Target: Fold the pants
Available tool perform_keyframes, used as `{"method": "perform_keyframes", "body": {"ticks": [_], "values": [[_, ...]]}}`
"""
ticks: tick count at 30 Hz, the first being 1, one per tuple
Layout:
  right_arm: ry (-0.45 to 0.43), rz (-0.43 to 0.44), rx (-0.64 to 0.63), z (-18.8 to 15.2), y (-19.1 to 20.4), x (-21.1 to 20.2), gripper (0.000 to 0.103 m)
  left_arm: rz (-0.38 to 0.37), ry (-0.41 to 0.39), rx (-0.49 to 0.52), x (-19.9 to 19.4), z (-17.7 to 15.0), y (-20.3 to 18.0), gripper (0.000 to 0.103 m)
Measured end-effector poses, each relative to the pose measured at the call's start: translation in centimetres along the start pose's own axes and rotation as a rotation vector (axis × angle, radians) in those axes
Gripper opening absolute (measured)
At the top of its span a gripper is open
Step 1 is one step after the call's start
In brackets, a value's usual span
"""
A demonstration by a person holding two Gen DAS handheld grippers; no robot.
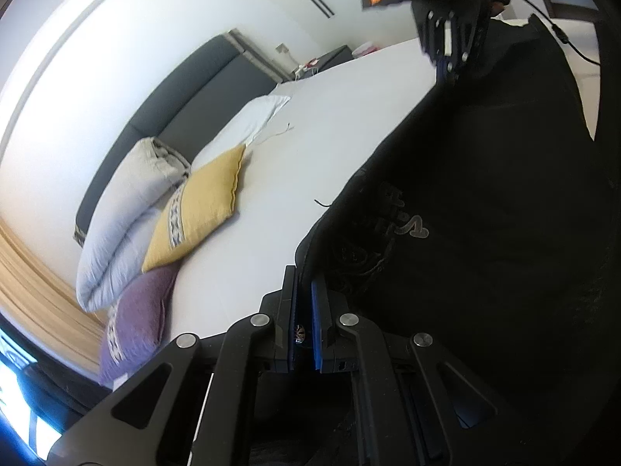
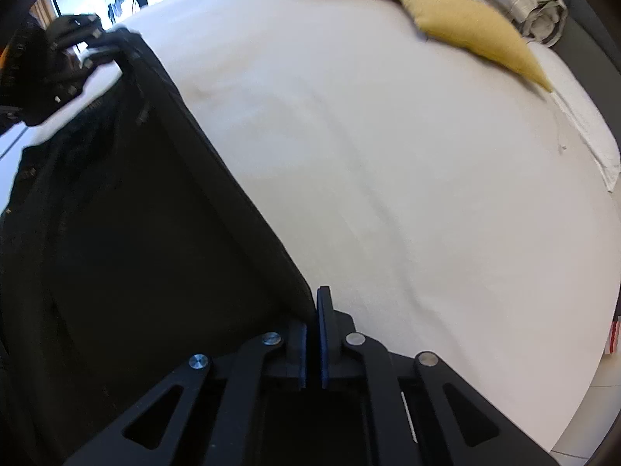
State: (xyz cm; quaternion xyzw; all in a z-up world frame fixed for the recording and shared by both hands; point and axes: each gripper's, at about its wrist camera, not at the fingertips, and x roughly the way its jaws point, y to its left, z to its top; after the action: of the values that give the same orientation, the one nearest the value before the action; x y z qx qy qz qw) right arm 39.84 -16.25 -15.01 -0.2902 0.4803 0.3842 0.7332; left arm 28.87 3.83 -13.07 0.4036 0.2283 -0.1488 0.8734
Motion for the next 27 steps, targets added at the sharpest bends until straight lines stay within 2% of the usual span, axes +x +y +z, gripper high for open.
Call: {"method": "perform_keyframes", "body": {"ticks": [3, 8, 10, 12, 16, 21, 27], "values": [[-0.026, -0.053, -0.028, -0.2, 1.5, -2.0, 0.003, 0.004, -0.005, -0.024, -0.7, 0.7, 0.7, 0.005], [-0.048, -0.155, -0.078, -1.6, 4.7, -4.7, 0.003, -0.001, -0.030, -0.055, -4.0, 1.7, 1.4, 0.005], [-0.054, -0.198, -0.102, -3.0, 6.2, -6.2, 0.003, -0.015, -0.040, -0.056, -6.3, 1.7, 1.1, 0.005], [-0.067, -0.220, -0.114, -4.0, 5.8, -6.8, 0.003, -0.027, -0.049, -0.062, -8.4, 1.7, 0.9, 0.005], [-0.102, -0.270, -0.121, -4.9, 8.0, -9.1, 0.003, -0.035, -0.065, -0.072, -13.3, 1.5, -0.1, 0.005], [-0.111, -0.332, -0.159, -6.2, 13.3, -10.6, 0.003, -0.050, -0.059, -0.093, -19.4, 0.4, -2.4, 0.005], [-0.097, -0.347, -0.164, -8.8, 19.5, -10.0, 0.003, -0.083, -0.004, -0.074, -24.3, -2.8, -8.1, 0.005]]}}
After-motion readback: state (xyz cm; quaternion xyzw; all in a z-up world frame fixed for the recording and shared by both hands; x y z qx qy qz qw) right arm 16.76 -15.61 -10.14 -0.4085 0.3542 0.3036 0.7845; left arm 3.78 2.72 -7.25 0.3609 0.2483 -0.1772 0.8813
